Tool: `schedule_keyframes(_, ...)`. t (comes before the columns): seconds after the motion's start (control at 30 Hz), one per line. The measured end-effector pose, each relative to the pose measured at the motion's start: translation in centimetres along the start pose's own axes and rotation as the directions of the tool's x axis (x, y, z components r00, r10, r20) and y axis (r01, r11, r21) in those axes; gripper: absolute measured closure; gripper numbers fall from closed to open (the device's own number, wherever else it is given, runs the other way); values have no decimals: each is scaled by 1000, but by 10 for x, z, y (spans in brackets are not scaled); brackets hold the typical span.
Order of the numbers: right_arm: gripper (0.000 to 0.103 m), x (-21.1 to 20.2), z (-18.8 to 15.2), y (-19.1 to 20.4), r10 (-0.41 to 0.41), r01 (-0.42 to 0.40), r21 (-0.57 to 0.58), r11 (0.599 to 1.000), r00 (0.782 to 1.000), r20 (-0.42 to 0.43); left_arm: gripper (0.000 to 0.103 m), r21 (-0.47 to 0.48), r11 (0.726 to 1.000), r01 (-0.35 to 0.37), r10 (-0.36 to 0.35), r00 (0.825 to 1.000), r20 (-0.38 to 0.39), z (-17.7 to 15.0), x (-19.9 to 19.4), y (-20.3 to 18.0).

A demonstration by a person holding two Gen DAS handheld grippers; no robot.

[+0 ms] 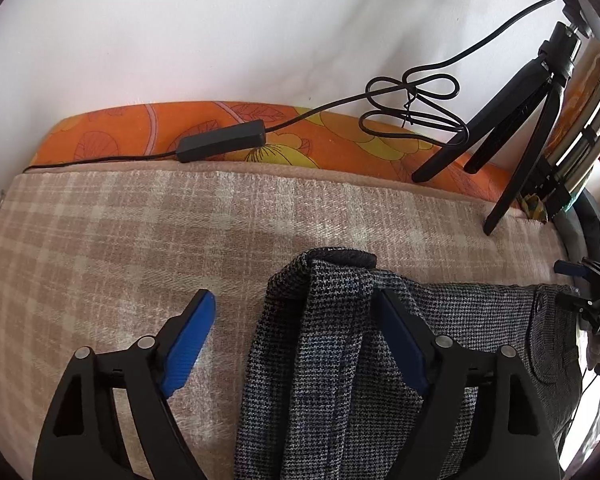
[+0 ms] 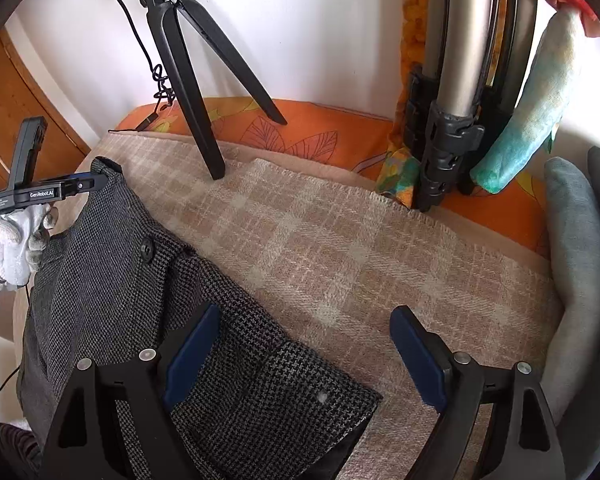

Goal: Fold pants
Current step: 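Move both grippers to the trouser waistband and close on it, then lift the waistband with both grippers and fold it over onto the legs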

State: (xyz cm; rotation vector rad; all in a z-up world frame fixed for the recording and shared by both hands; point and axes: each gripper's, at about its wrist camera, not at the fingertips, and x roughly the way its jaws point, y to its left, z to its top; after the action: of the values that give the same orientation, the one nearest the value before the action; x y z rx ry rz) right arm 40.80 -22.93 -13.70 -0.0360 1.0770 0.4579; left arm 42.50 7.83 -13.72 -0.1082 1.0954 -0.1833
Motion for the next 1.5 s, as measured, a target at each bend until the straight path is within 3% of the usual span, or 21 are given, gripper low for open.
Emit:
schedule_keyframes(0.03,17,1,-2,0,14,-14,7,1000,1000,-4,46,5,1000,9,-9,1000,-6,0,1,-1)
schedule_keyframes(0.07,20,1,-3,1,20,-20,9,1000,1000,4,50,11,1000,17,-17,1000,-7,1,3,-4)
schedule_keyframes(0.1,29,0,-3,3,26,-26,7,1000,1000,12,59,21,999,25,-25,1000,-2,1,3,-7)
schedule_keyframes(0.2,63,-2,-5,8,102,-102,14,995,995,3,69,55,998,14,-14,1000,5,1,4,-15)
schedule_keyframes(0.33,81,-13,-8,23,75,-74,-33,997,997,21,79,74,997,19,-21,999,27,0,-10,-17)
schedule_keyframes(0.67,88,-93,-17,45,58,-46,-64,997,980,192,89,79,994,77,-88,985,150,-10,-83,-14)
schedule_keyframes(1.0,90,-148,-42,76,47,-25,-87,996,963,264,93,87,993,75,-95,963,254,-40,-146,-32)
schedule_keyframes(1.27,90,-188,-80,110,46,1,-155,988,953,301,95,102,992,68,-96,949,301,-88,-194,-36)
schedule_keyframes(1.5,90,-214,-140,143,46,28,-230,973,950,308,95,126,990,60,-99,941,324,-152,-233,-44)
